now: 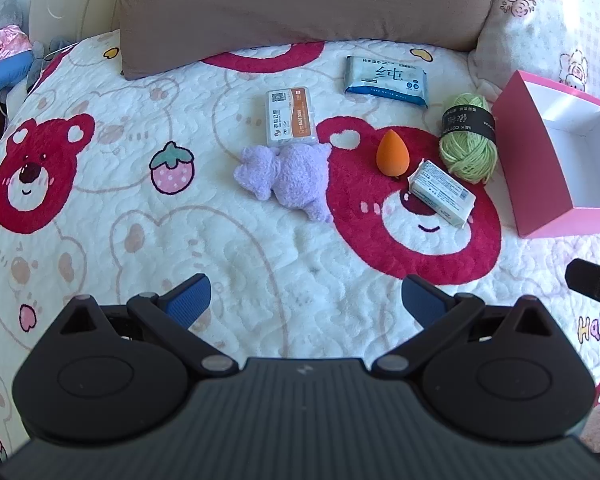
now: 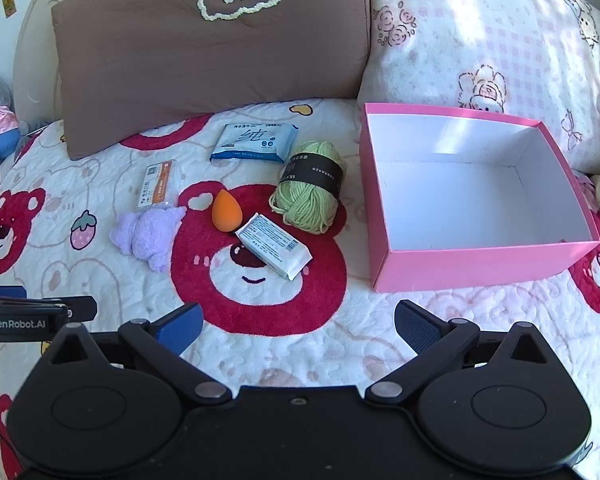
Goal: Organize objects
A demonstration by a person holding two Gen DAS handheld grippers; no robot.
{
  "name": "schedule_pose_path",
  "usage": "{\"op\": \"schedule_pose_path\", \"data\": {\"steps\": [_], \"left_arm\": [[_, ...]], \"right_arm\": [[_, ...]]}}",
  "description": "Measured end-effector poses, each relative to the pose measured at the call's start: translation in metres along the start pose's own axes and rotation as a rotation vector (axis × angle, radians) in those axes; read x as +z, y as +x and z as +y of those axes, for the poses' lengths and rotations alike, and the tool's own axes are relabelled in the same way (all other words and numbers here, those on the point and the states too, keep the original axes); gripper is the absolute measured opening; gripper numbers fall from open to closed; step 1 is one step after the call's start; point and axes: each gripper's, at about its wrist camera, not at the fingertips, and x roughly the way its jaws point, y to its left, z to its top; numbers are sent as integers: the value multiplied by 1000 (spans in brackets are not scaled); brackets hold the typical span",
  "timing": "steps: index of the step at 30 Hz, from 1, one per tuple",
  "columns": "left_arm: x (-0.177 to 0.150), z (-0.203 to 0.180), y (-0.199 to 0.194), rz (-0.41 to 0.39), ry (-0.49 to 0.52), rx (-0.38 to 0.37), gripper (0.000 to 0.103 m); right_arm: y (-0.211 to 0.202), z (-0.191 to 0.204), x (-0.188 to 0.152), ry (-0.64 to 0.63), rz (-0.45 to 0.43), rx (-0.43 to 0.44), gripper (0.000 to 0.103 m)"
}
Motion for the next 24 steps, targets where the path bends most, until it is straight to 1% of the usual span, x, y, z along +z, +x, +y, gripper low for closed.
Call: {"op": "schedule_pose_path", "data": {"steps": [1, 3, 6, 7, 8, 11, 12, 14, 19, 24], "left_arm": [[0, 0, 0, 2, -2, -1, 103], [1, 1, 1, 4, -6, -6, 103], [2, 3, 1, 6, -6, -11, 103], [2, 3, 1, 5, -4, -11, 103], [2, 3, 1, 4, -4, -13, 103], [2, 2, 1, 1, -1, -17, 103], [1, 1, 1, -1, 1, -18, 103], [2, 1, 1, 1, 2, -22, 103], [1, 0, 1, 1, 5, -29, 103], [1, -2, 2, 6, 6, -34, 103]], "right_arm": [[0, 1, 0, -7, -3, -4, 103], [-3, 2, -1, -27, -49, -13, 103], [-3, 3, -2, -45, -49, -14, 103], [-3, 3, -3, -42, -48, -7, 103], [-2, 2, -2, -28, -29, 12, 103], [-1, 1, -4, -7, -30, 31, 103], [-1, 1, -4, -7, -26, 27, 103], [-1, 1, -5, -17, -50, 10, 103], [-2, 0, -4, -25, -58, -22, 103], [-1, -3, -3, 1, -29, -64, 103]]}}
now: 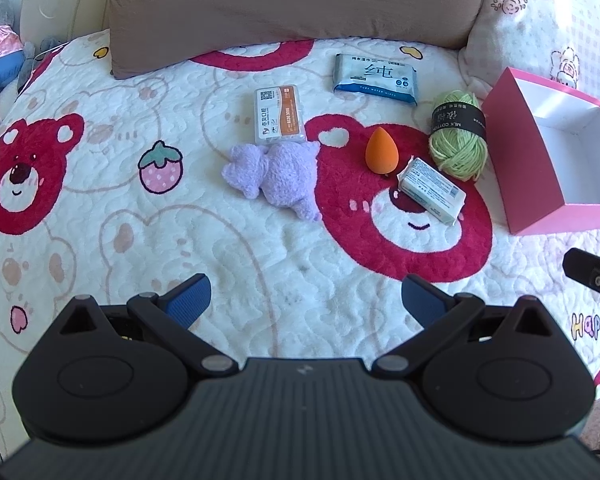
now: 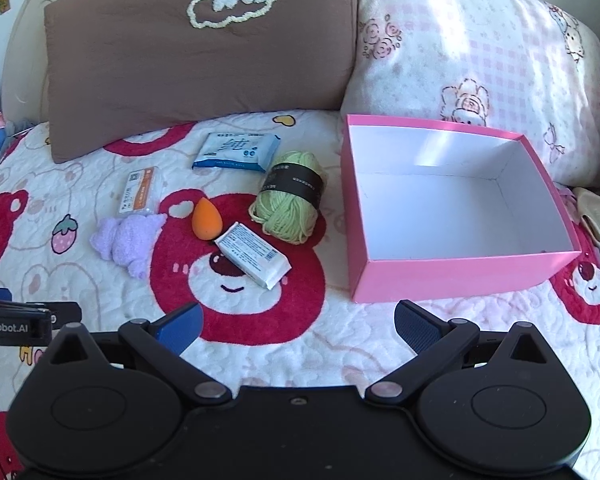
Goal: Organize objects
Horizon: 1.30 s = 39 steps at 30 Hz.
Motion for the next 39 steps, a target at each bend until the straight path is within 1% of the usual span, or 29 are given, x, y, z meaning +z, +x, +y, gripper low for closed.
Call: {"op": "schedule_pose_path", "data": {"steps": [2, 6, 8, 11, 15, 20, 27, 31, 36, 39], "left_arm": [[0, -1, 1, 3, 1, -2, 103], [-1, -1, 1, 4, 2, -5, 103], [-2, -1, 1, 4, 3, -6, 103], [-2, -1, 1, 7, 4, -6, 103], [-3, -1, 2, 10, 5, -9, 103], [-2, -1, 2, 12, 8, -12, 103], [-2, -1, 2, 10, 7, -12, 103], [-2, -3, 2, 11, 12, -18, 103], [-2, -5, 4, 14, 13, -22, 103], [-2, -9, 3, 9, 24, -27, 103]], "right_arm": [[-1, -2, 0, 10, 2, -6, 103], [5, -7, -1, 49, 82, 50, 103], [8, -7, -2, 53, 100, 61, 103], [7, -4, -4, 45, 88, 43, 103], [7, -4, -2, 42, 70, 45, 103], [8, -8, 0, 59, 46, 21, 103], [8, -6, 0, 41, 42, -17, 103], [16, -3, -4, 25, 66, -18, 103], [20, -2, -7, 63, 78, 30, 103], [19, 1, -7, 56, 67, 15, 103]]}}
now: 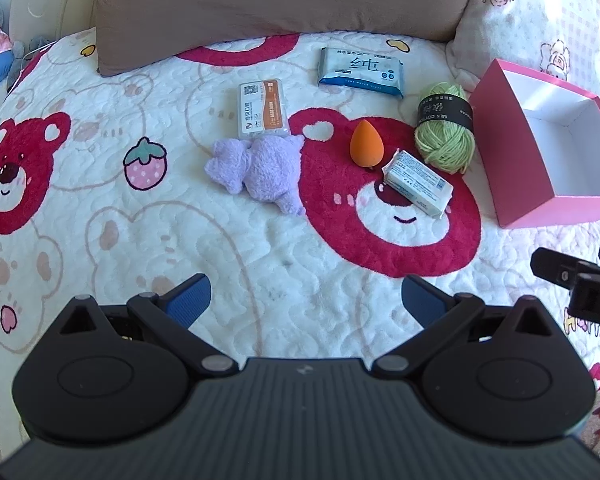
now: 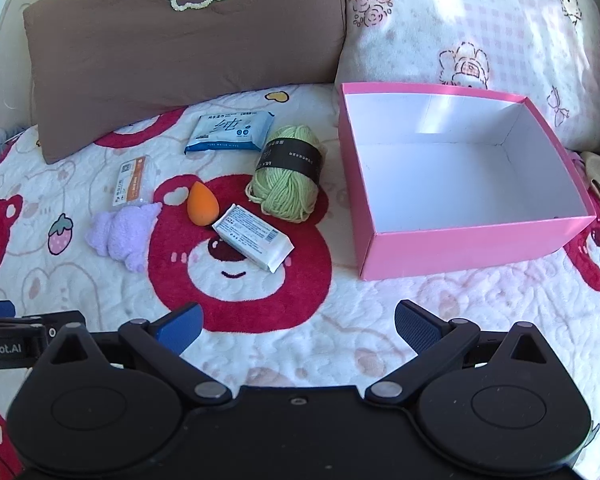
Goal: Organize objects
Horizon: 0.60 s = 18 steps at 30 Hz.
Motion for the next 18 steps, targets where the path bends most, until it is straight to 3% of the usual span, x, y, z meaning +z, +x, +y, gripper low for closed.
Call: {"op": "schedule_pose_path", "data": {"steps": [18], "left_arm": [[-1, -2, -3, -3, 31, -1, 103]], "right_arm": [[-16, -5, 6, -39, 38, -14, 103]]}}
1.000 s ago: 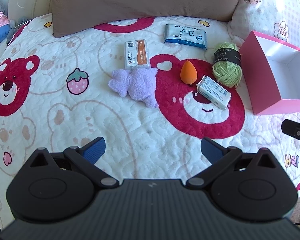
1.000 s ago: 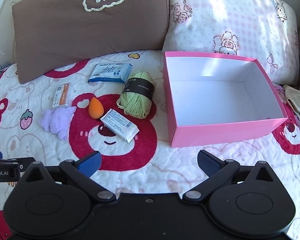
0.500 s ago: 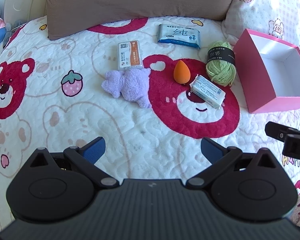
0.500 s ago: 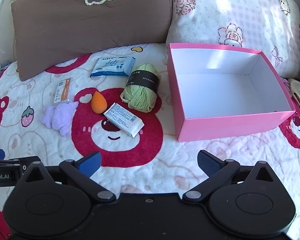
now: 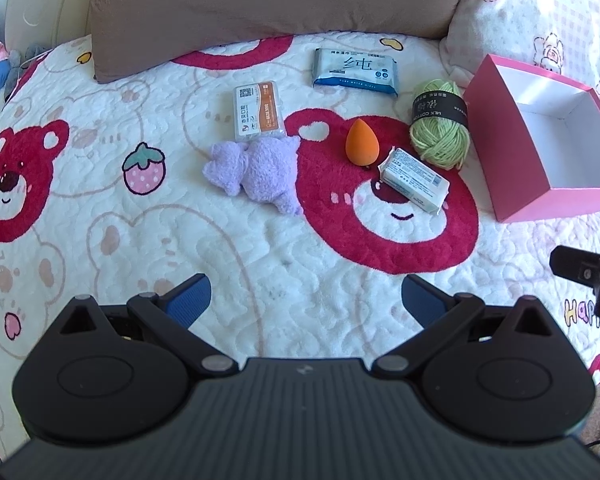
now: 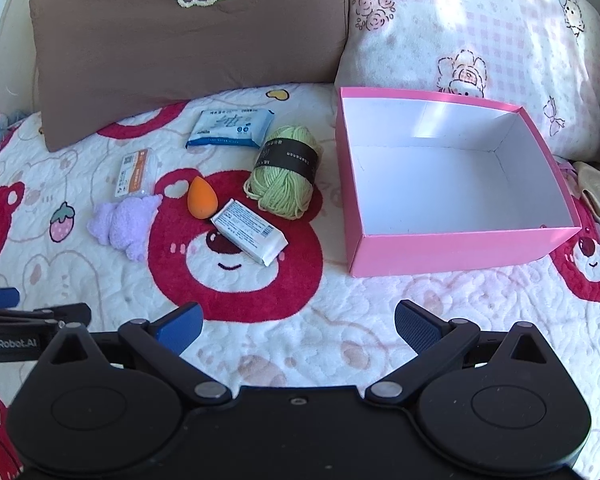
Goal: Organize objects
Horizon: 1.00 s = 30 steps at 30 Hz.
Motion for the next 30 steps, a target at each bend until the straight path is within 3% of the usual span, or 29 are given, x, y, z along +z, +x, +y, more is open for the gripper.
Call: {"op": "schedule_pose_path", "data": {"steps": [5, 12, 17, 20, 23, 30], "left_arm": [[15, 14, -4, 42, -22, -89, 103], [48, 51, -21, -5, 42, 23, 103], [65, 74, -20, -24, 28, -16, 102], [66, 79, -13, -77, 16, -65, 102], [66, 80, 2, -92, 28, -92, 102], [67, 86, 38, -51, 58, -107, 102]], "right_arm": [[1, 8, 1, -50, 25, 8, 103], [-13, 44, 25, -201, -8, 79, 103], [-9, 74, 40, -305, -50, 145, 100], [0, 88, 43, -332, -76, 184, 96], [21, 101, 42, -345, -25, 229, 94], [62, 131, 30, -394, 56, 247, 94]]}}
